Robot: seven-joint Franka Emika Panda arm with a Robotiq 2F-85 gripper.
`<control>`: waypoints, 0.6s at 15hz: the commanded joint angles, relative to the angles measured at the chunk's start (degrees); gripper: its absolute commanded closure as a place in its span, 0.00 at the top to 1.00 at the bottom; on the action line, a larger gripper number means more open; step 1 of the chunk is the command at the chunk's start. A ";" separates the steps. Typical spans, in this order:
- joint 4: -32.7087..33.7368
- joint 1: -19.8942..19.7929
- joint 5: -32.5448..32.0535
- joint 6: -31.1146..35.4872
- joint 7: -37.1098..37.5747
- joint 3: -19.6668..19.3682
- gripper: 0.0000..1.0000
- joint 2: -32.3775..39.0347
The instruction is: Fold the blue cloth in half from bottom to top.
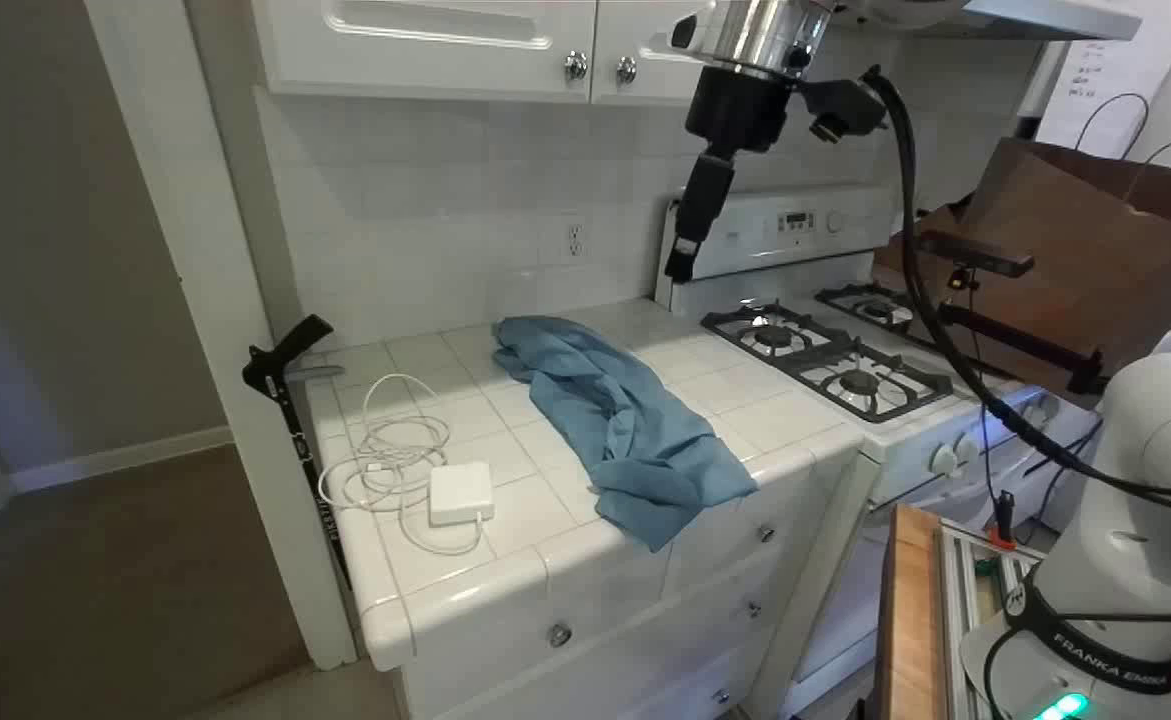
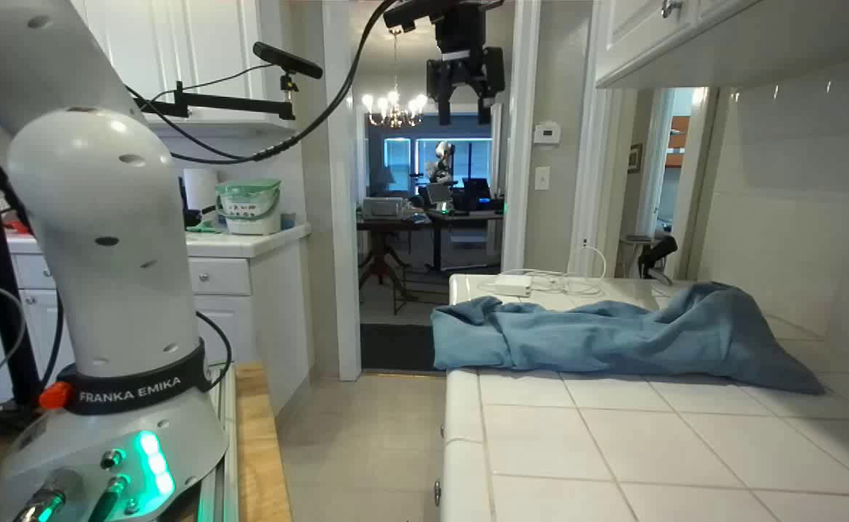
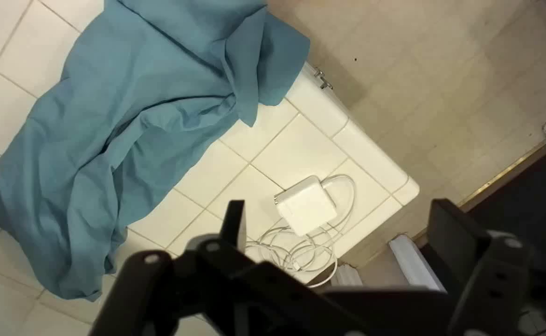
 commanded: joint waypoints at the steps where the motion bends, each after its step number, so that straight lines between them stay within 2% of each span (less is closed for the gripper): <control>1: 0.15 -0.51 0.19 -0.15 -0.14 0.43 1.00 0.04; 6: 0.15 -0.51 0.19 -0.15 -0.14 0.43 1.00 0.04; 9: -1.92 1.24 -0.75 -1.18 -8.09 0.42 1.00 -0.55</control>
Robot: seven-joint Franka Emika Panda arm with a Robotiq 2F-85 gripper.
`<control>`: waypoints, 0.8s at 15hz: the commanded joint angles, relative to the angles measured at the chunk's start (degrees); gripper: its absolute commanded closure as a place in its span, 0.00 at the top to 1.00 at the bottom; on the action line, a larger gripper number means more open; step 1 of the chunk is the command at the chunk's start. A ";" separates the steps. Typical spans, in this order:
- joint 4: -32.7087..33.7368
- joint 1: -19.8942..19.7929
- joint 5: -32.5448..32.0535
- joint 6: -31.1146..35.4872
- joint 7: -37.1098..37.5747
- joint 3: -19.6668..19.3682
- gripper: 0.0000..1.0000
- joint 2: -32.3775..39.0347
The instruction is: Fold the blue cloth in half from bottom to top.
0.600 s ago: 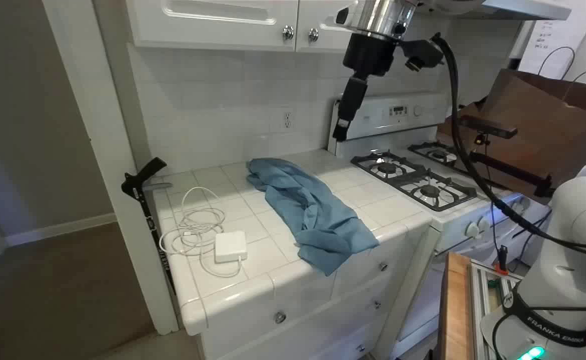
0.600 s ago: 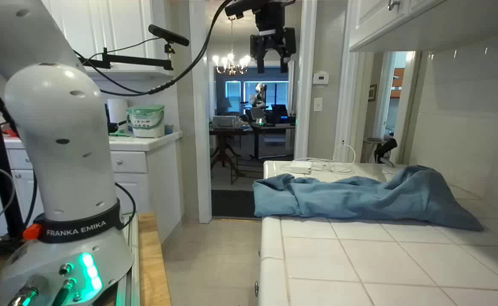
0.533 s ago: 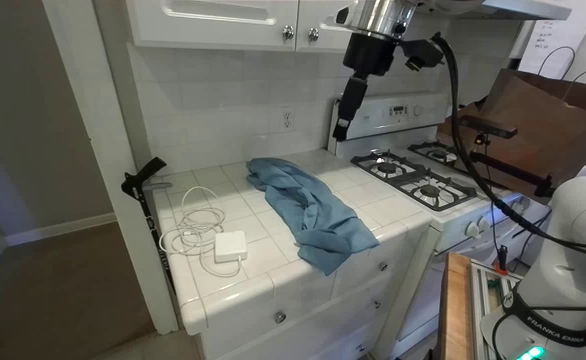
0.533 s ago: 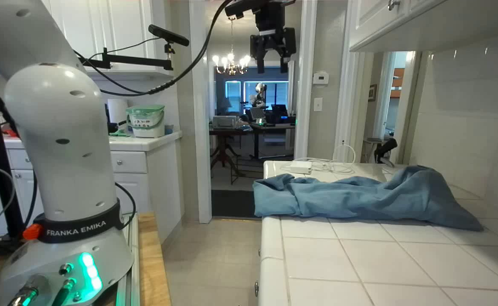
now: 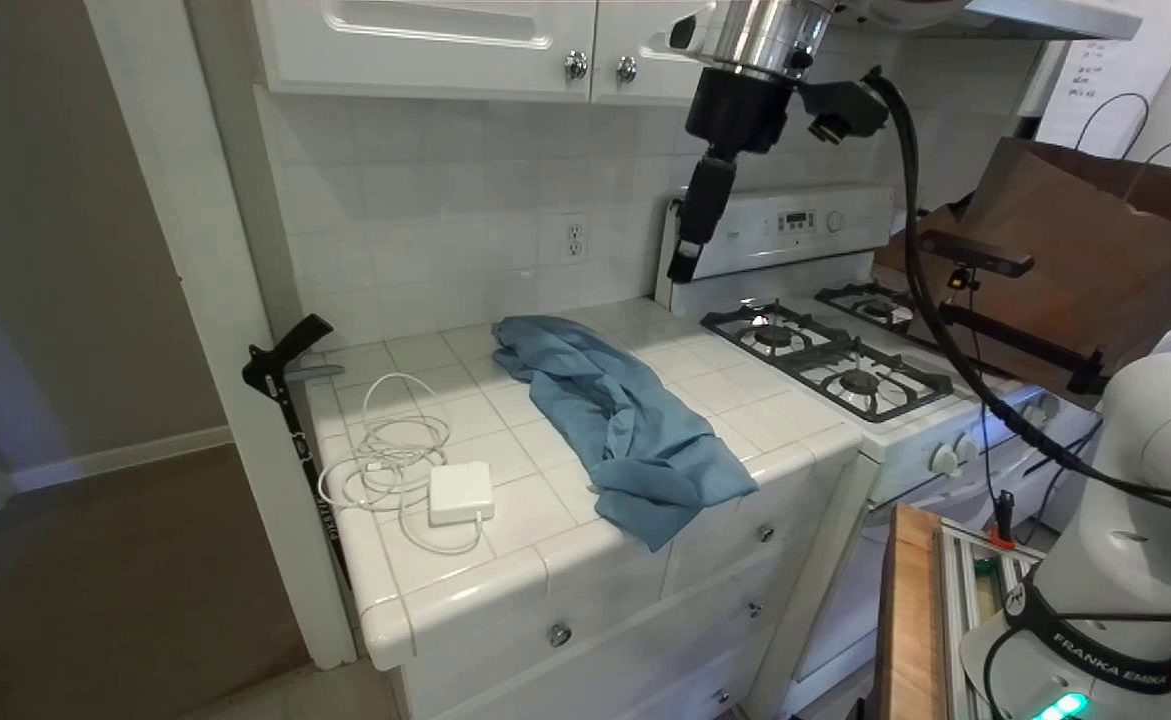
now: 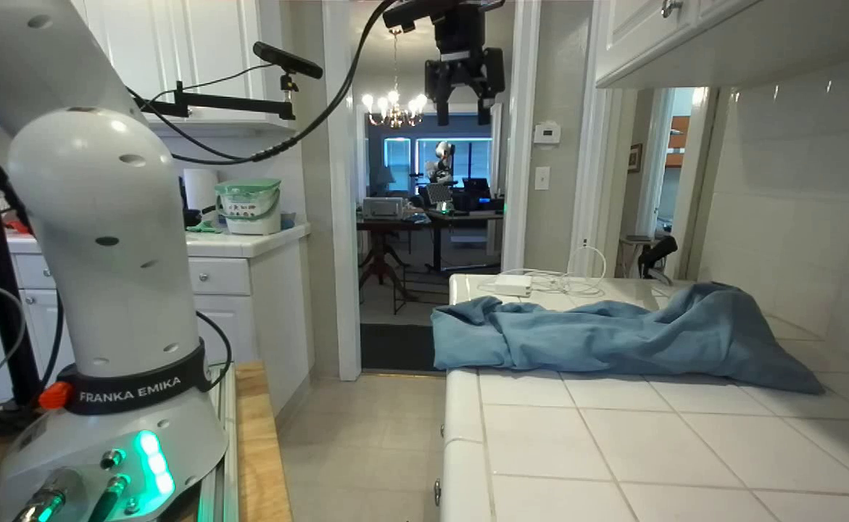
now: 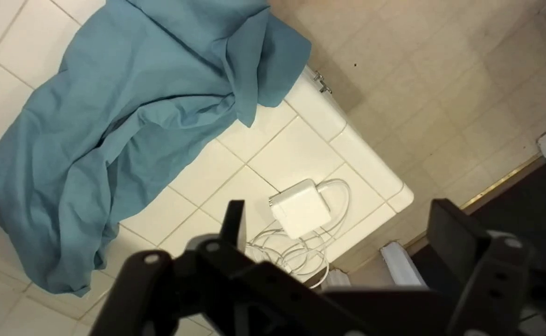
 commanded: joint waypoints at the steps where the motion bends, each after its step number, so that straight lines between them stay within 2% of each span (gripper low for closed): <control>1: -3.49 1.09 -2.71 -1.06 -7.21 1.01 1.00 -1.01; 4: -8.53 1.79 -6.73 0.28 -11.71 2.27 1.00 -2.04; 8: -14.36 1.96 -16.04 1.97 -12.40 4.92 1.00 -1.53; 12: -21.23 1.45 -28.08 9.83 -10.13 6.81 1.00 -1.28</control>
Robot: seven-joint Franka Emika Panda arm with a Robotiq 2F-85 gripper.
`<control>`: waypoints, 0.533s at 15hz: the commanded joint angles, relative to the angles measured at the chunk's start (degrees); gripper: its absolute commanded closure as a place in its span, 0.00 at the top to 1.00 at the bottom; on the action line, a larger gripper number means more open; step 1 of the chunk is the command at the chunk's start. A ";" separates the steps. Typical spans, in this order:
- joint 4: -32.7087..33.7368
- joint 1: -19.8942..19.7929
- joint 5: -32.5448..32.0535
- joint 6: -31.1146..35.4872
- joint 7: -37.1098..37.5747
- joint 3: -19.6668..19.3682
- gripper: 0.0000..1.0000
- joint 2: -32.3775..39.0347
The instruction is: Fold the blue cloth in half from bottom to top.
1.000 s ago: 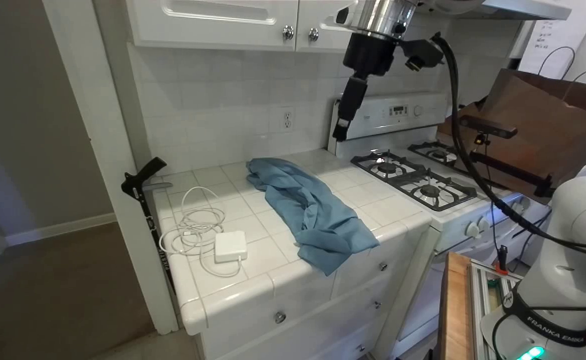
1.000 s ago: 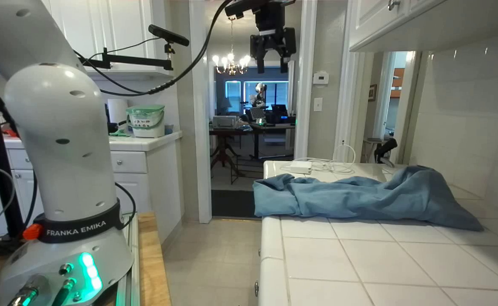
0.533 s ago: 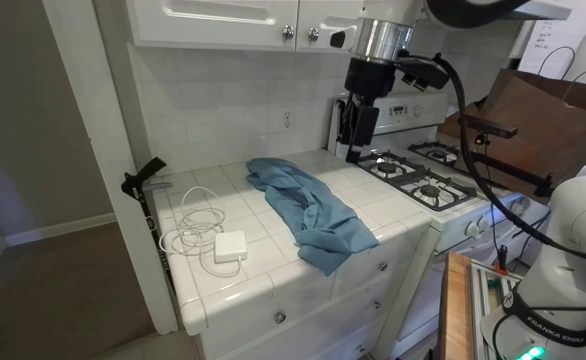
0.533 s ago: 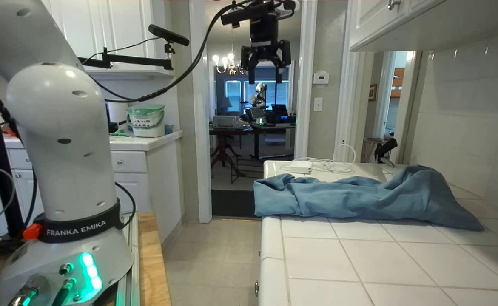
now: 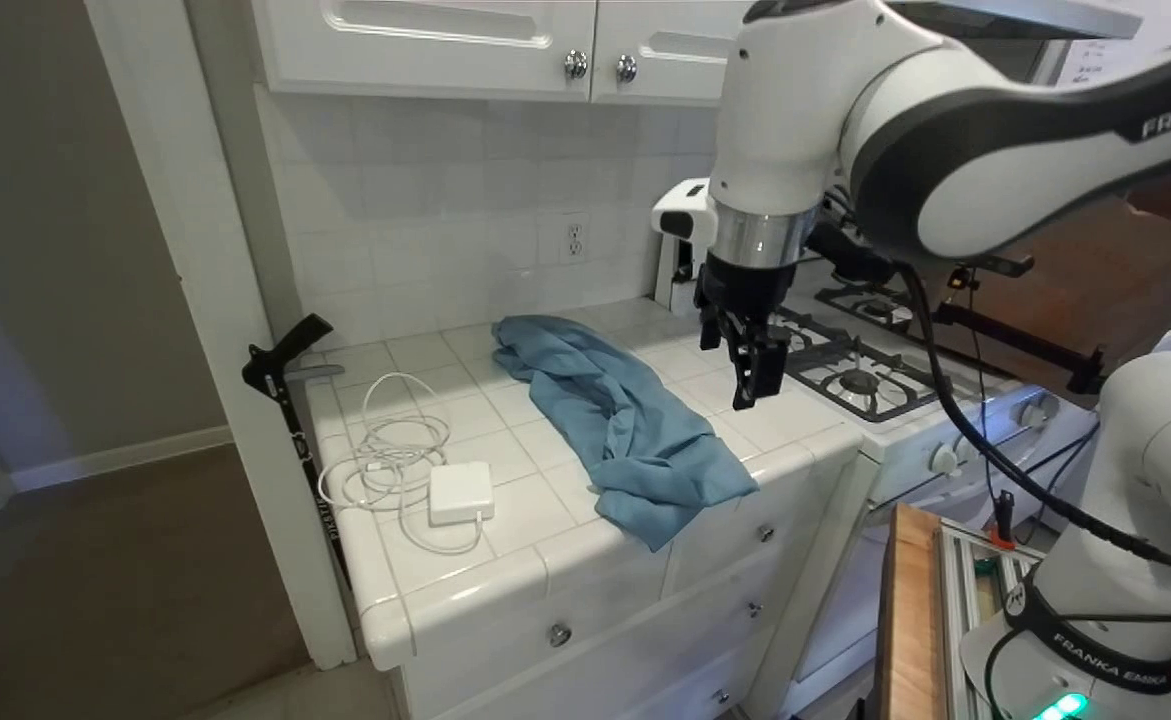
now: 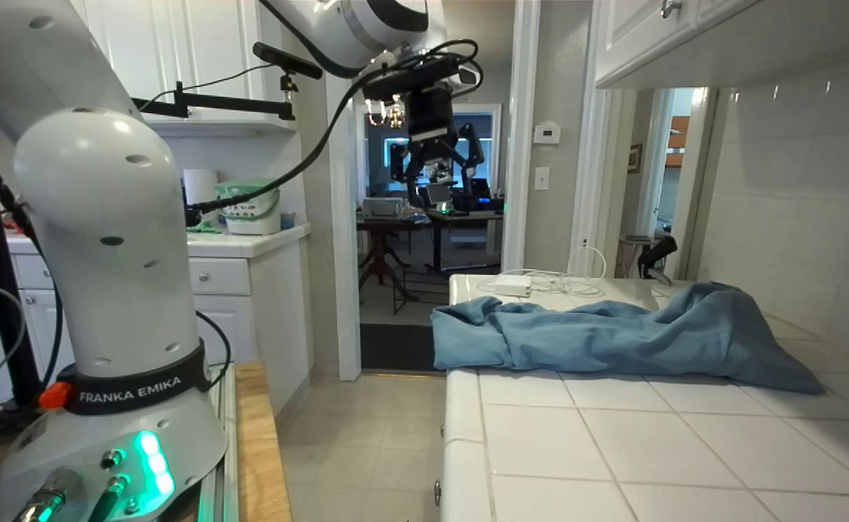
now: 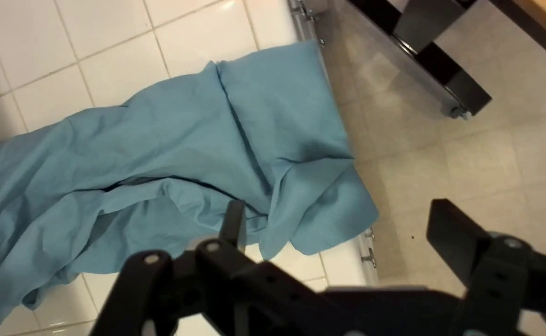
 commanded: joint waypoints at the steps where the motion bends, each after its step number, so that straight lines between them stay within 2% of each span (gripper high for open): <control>1: -7.19 -0.44 -9.88 9.16 2.73 1.16 1.00 -1.10; 3: -11.69 -1.15 -12.65 15.81 6.54 0.70 1.00 -2.29; 4: -7.26 -0.11 -9.48 10.80 3.61 0.31 1.00 -0.06; 6: -9.92 -0.61 -10.83 14.20 5.29 0.40 1.00 -0.26; 8: -10.44 -0.66 -10.93 14.66 5.50 0.41 1.00 -0.51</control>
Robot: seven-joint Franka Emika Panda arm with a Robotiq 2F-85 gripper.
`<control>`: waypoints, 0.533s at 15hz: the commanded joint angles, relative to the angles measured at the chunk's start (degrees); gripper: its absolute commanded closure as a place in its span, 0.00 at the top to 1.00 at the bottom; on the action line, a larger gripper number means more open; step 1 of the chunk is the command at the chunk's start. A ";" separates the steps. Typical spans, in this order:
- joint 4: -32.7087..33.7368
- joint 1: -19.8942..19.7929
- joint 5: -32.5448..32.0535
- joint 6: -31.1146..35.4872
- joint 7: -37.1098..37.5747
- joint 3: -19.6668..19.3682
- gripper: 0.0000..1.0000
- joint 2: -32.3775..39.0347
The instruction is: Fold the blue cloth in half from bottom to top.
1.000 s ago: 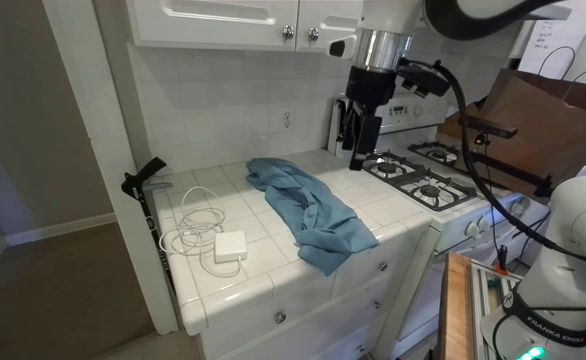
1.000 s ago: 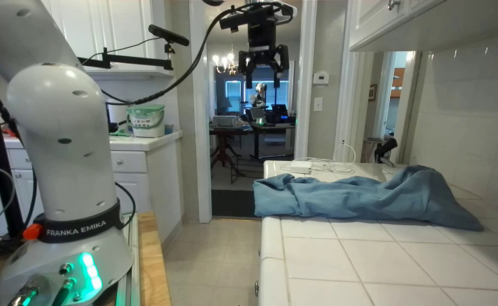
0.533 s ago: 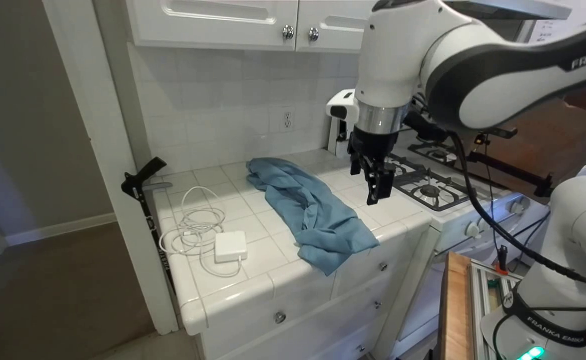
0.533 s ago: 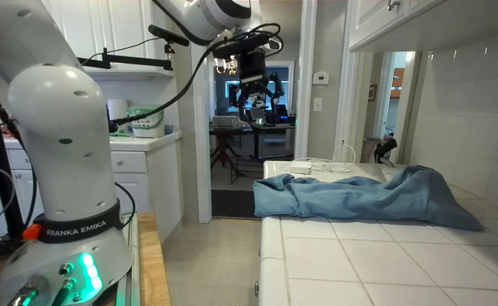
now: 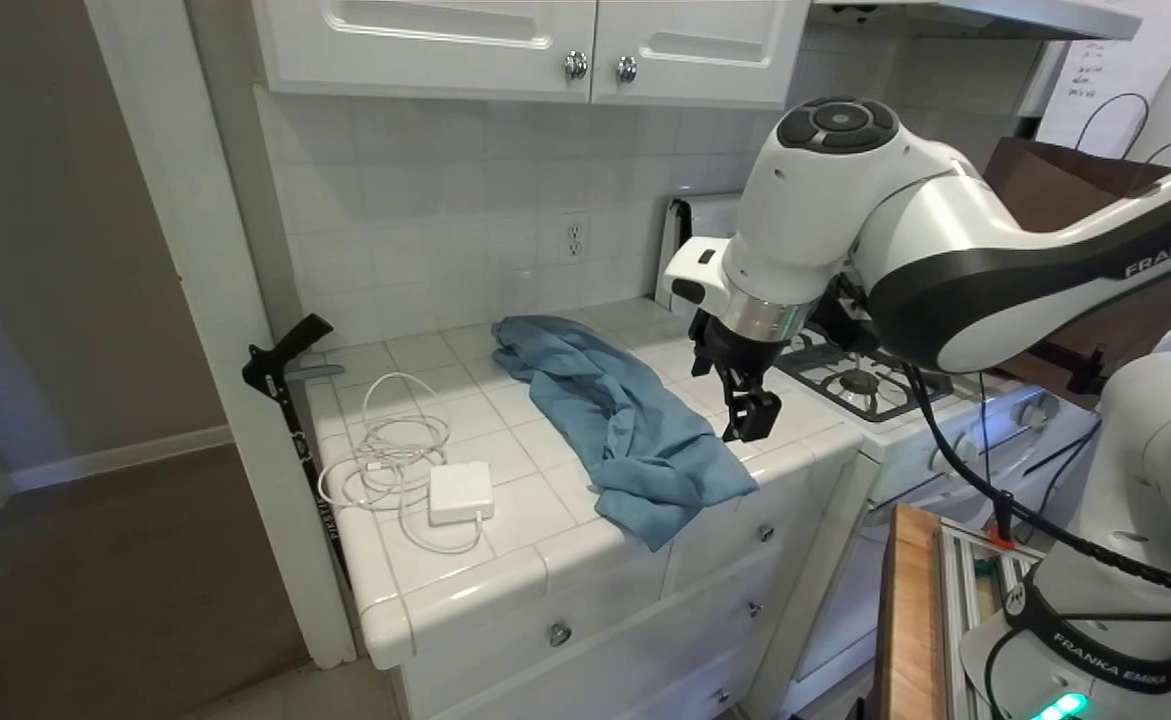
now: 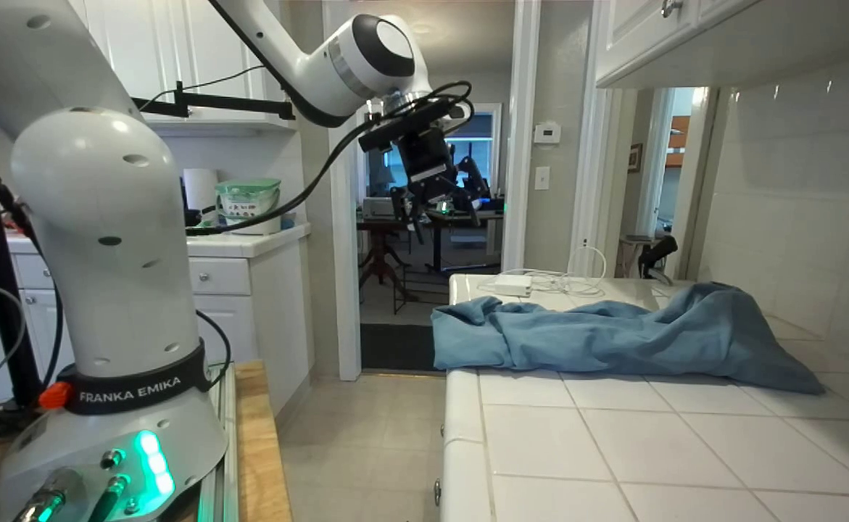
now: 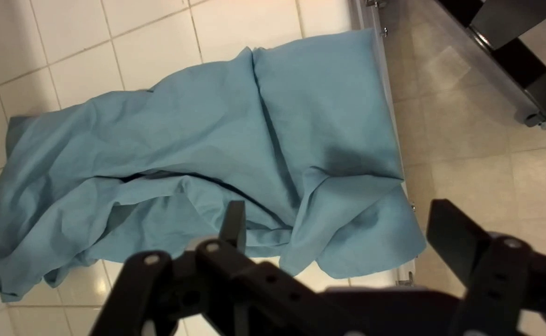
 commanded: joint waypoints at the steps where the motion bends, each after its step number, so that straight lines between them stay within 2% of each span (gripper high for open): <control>1: -0.01 -1.20 -3.11 -0.14 1.83 0.89 1.00 -0.18; 8: -5.36 -4.22 -15.28 8.36 14.54 2.00 1.00 3.26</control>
